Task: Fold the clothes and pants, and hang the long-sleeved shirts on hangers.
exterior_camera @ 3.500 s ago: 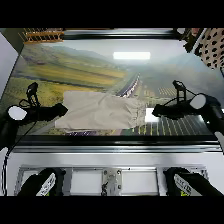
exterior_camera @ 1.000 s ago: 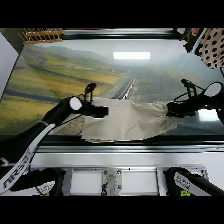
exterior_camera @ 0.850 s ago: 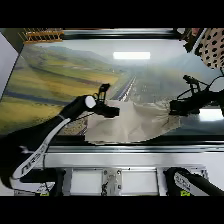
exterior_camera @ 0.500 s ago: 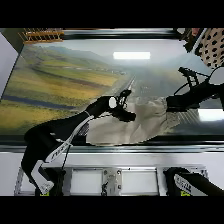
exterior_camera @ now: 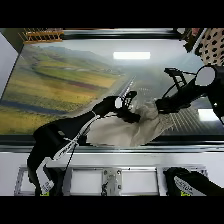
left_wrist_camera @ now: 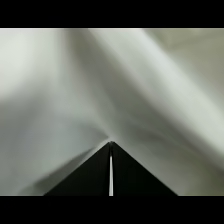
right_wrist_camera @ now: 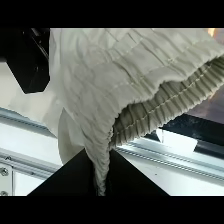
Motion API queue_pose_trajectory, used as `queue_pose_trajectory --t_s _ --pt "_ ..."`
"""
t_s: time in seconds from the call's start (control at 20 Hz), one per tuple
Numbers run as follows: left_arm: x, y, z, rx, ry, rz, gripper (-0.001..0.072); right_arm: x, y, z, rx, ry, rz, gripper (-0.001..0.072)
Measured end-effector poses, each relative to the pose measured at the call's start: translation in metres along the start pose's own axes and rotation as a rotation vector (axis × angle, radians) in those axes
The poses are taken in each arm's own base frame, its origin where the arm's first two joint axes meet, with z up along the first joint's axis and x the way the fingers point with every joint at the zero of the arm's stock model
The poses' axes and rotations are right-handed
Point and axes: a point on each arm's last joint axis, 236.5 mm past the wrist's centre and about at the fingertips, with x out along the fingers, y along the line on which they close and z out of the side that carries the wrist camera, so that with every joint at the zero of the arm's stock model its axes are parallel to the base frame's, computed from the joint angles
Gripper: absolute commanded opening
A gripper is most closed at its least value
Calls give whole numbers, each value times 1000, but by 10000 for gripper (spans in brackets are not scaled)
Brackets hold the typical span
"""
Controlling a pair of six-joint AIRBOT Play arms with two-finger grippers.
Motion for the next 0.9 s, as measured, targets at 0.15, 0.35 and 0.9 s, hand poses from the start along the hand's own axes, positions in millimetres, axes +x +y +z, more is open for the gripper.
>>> queue_pose_trajectory --t_s 0.15,0.35,0.9 --pt "-26 4 20 -13 -61 -5 4 3 13 -2 -32 6 1 17" --pt "-64 20 43 -45 -135 -3 4 7 30 0 -74 -7 7 17" --pt "-193 103 81 -165 -333 72 4 9 81 13 -133 -87 103 17"
